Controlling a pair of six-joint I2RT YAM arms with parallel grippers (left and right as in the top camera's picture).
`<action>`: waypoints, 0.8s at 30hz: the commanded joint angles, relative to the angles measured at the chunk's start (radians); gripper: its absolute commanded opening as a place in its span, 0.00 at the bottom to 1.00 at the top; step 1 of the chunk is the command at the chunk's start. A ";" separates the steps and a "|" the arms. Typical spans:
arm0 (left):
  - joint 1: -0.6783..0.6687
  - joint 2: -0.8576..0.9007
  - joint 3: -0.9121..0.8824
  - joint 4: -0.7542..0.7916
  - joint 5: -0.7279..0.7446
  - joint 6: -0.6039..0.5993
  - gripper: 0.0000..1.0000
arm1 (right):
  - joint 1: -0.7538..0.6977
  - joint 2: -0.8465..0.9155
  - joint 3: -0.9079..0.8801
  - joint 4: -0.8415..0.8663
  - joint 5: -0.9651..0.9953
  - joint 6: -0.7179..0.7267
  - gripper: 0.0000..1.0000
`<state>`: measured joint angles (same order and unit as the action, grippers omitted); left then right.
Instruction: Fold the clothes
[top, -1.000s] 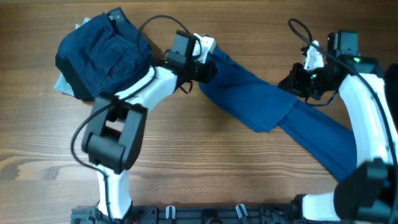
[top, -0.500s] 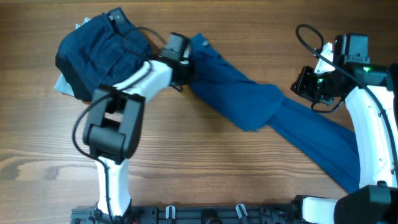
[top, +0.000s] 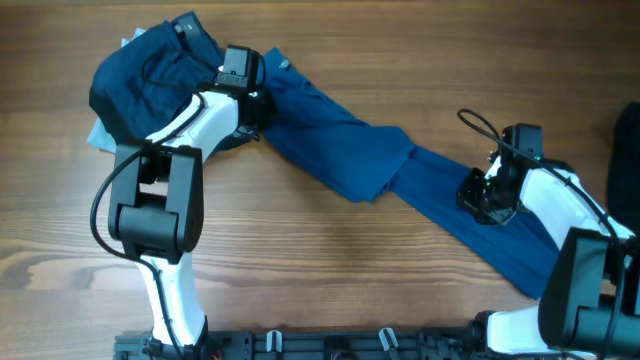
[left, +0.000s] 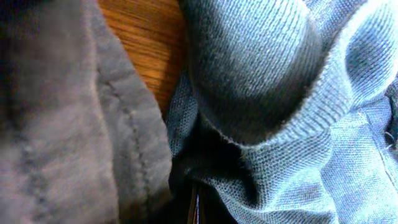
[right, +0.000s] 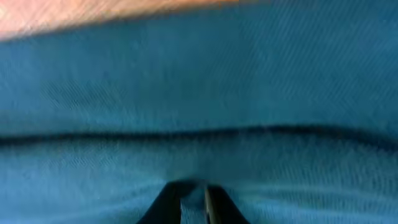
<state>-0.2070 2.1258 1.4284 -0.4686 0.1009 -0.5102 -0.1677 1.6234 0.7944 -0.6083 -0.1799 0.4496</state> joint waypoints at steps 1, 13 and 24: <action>0.019 -0.020 -0.033 -0.013 -0.026 0.009 0.04 | -0.002 0.153 -0.055 0.172 0.092 0.085 0.13; 0.019 -0.023 -0.033 0.113 0.286 0.060 0.26 | -0.133 0.436 0.540 0.239 0.059 -0.190 0.20; -0.001 -0.328 -0.033 -0.035 0.328 0.332 0.52 | -0.025 0.278 0.788 -0.404 -0.412 -0.359 0.66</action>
<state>-0.1951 1.9182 1.3972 -0.4587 0.4068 -0.3027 -0.2855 1.9190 1.5803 -0.9386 -0.4946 0.1646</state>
